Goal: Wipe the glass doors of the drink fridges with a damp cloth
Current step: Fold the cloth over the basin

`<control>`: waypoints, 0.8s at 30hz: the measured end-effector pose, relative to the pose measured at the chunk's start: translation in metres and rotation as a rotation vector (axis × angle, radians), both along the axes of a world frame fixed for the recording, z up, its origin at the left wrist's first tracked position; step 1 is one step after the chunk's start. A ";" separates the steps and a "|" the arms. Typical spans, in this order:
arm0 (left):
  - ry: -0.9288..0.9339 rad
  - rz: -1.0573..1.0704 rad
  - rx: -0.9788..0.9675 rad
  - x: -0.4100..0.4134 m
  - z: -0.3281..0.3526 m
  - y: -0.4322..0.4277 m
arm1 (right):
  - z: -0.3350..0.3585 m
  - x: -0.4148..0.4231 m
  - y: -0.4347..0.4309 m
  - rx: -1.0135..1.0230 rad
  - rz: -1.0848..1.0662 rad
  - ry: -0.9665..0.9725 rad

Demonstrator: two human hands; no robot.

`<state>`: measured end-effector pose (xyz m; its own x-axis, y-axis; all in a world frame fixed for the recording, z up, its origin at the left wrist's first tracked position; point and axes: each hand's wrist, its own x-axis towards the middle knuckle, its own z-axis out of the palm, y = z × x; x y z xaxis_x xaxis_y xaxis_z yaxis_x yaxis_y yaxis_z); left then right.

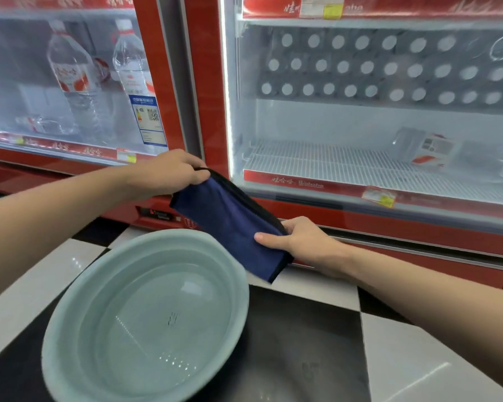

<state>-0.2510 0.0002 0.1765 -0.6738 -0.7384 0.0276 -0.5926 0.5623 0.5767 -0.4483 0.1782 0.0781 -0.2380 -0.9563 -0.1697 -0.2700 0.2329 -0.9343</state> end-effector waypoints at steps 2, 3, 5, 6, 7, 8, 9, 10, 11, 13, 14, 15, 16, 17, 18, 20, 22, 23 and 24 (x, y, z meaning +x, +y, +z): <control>0.143 0.102 0.163 0.018 -0.026 -0.012 | 0.000 0.000 -0.005 -0.006 -0.027 -0.116; 0.200 0.145 0.212 0.024 -0.041 -0.019 | -0.003 0.001 -0.008 -0.011 -0.048 -0.184; 0.277 0.208 0.271 0.028 -0.070 -0.031 | -0.013 0.004 -0.013 -0.016 -0.089 -0.305; 0.307 0.229 0.288 0.028 -0.082 -0.036 | -0.018 0.007 -0.014 -0.023 -0.114 -0.336; 0.327 0.241 0.298 0.027 -0.094 -0.041 | -0.025 0.009 -0.017 -0.027 -0.149 -0.341; 0.334 0.250 0.300 0.024 -0.106 -0.046 | -0.032 0.012 -0.019 -0.026 -0.187 -0.337; 0.336 0.256 0.304 0.022 -0.117 -0.050 | -0.040 0.017 -0.021 -0.023 -0.221 -0.320; 0.328 0.256 0.298 0.021 -0.125 -0.053 | -0.046 0.021 -0.022 -0.015 -0.255 -0.310; 0.313 0.250 0.262 0.021 -0.134 -0.055 | -0.052 0.026 -0.023 -0.002 -0.282 -0.306; 0.271 0.208 0.149 0.026 -0.145 -0.059 | -0.064 0.035 -0.022 0.012 -0.333 -0.321; 0.251 0.185 0.110 0.029 -0.147 -0.058 | -0.068 0.039 -0.021 0.014 -0.352 -0.323; 0.232 0.171 0.089 0.034 -0.148 -0.058 | -0.072 0.044 -0.019 0.018 -0.371 -0.315; 0.214 0.158 0.073 0.038 -0.148 -0.057 | -0.077 0.049 -0.018 0.019 -0.390 -0.305; 0.195 0.149 0.052 0.043 -0.149 -0.056 | -0.081 0.054 -0.016 0.020 -0.410 -0.300; 0.172 0.144 0.025 0.050 -0.149 -0.052 | -0.084 0.061 -0.013 0.020 -0.429 -0.312; 0.155 0.147 -0.037 0.065 -0.151 -0.044 | -0.090 0.076 -0.009 0.031 -0.422 -0.323; 0.137 0.154 -0.077 0.084 -0.153 -0.034 | -0.097 0.092 -0.003 0.051 -0.386 -0.310; 0.126 0.159 -0.078 0.094 -0.156 -0.029 | -0.103 0.102 0.000 0.059 -0.373 -0.299; 0.113 0.168 -0.074 0.105 -0.159 -0.022 | -0.108 0.111 0.003 0.073 -0.370 -0.294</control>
